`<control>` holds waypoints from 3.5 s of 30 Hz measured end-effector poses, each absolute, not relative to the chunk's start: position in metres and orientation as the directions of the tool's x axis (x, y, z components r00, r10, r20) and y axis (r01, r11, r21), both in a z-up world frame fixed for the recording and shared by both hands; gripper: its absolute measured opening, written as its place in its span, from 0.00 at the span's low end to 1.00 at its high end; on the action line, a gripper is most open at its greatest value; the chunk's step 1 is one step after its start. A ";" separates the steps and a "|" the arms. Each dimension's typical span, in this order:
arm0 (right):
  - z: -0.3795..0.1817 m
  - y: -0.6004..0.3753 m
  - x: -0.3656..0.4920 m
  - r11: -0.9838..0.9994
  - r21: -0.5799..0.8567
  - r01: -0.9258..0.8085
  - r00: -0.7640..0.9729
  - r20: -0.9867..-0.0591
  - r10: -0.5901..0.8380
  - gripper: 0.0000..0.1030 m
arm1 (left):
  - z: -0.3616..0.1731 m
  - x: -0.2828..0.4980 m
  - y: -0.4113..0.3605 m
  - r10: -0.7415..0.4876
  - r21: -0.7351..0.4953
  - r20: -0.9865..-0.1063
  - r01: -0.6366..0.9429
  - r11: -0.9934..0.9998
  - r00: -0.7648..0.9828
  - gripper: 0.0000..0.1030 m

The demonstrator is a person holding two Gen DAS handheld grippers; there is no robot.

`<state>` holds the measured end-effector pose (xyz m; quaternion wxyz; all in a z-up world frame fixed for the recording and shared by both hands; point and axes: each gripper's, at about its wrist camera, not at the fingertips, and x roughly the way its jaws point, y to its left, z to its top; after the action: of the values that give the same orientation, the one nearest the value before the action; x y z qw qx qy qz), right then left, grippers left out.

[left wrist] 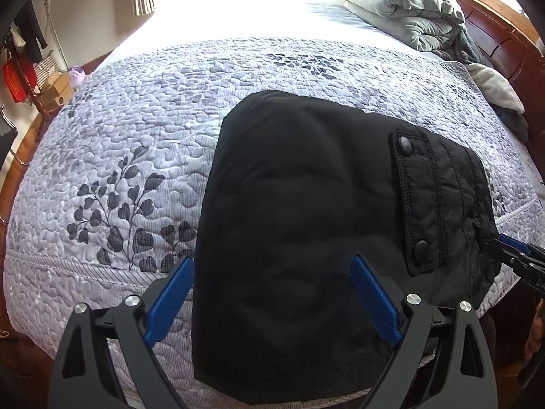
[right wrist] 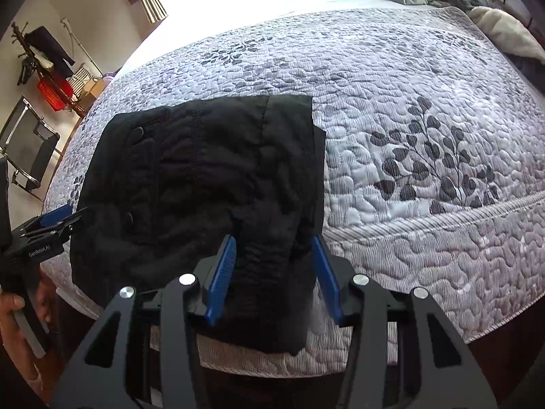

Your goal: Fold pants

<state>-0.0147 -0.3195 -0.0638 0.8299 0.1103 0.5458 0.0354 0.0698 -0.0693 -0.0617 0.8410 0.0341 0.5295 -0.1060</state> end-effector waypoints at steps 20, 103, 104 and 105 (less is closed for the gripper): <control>-0.073 -0.317 -0.048 0.973 0.224 0.048 0.361 -0.913 0.192 0.08 | -0.079 0.037 -0.058 -0.162 -0.095 -0.919 0.197 0.976 0.360 0.91; -0.112 -0.361 0.002 0.852 0.512 0.113 0.298 -0.835 0.462 0.86 | -0.145 0.141 0.018 -0.647 -0.661 -0.750 0.125 0.740 -0.137 0.96; -0.113 -0.363 0.002 0.852 0.512 0.112 0.294 -0.836 0.463 0.86 | -0.147 0.141 0.017 -0.655 -0.670 -0.741 0.121 0.732 -0.147 0.96; -0.114 -0.364 0.002 0.846 0.521 0.112 0.291 -0.832 0.473 0.87 | -0.149 0.142 0.012 -0.661 -0.679 -0.733 0.122 0.723 -0.159 0.96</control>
<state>0.0015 -0.3636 -0.1136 0.7632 0.2508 0.5837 0.1181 0.1423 0.0124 -0.1487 0.6185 -0.1946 0.6922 -0.3169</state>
